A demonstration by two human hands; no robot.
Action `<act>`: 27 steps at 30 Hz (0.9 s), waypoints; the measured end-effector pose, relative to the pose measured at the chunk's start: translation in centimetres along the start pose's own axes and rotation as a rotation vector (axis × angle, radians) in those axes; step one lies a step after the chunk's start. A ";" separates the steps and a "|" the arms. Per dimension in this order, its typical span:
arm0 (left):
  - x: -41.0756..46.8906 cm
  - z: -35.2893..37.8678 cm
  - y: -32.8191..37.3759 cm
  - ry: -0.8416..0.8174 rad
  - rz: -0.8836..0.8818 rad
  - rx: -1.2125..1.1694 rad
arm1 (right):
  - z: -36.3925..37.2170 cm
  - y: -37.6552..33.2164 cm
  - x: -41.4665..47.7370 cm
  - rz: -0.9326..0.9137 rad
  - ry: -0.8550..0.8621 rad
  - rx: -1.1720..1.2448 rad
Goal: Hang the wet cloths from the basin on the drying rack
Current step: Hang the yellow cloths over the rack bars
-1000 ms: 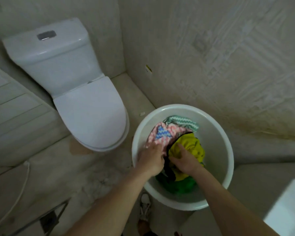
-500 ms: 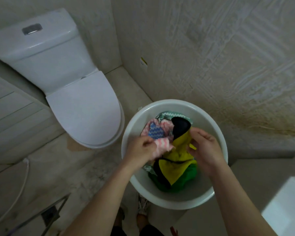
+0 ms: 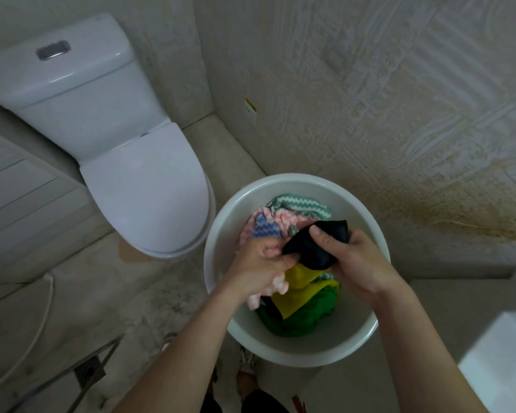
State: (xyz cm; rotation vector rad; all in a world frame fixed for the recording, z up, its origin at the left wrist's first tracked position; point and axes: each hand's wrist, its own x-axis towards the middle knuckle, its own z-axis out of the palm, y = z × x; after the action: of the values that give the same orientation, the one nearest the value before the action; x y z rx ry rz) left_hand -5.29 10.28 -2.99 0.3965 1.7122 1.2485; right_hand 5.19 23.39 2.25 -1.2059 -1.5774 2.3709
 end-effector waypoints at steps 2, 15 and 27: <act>-0.5 -0.3 0.3 0.078 -0.003 -0.037 | -0.3 -0.9 -0.1 -0.069 0.063 -0.191; -5.2 -3.4 4.0 0.451 0.083 -0.147 | 1.6 -8.5 -5.8 -0.263 0.044 -0.015; -16.2 -5.0 5.5 0.377 0.131 -0.545 | 10.2 -8.3 -11.7 -0.295 -0.114 0.270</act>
State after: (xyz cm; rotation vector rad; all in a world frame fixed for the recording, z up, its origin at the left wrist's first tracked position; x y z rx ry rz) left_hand -2.74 -1.64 9.95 -0.0599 1.5731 1.9082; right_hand 3.99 14.44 17.43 -0.7432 -1.2993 2.3915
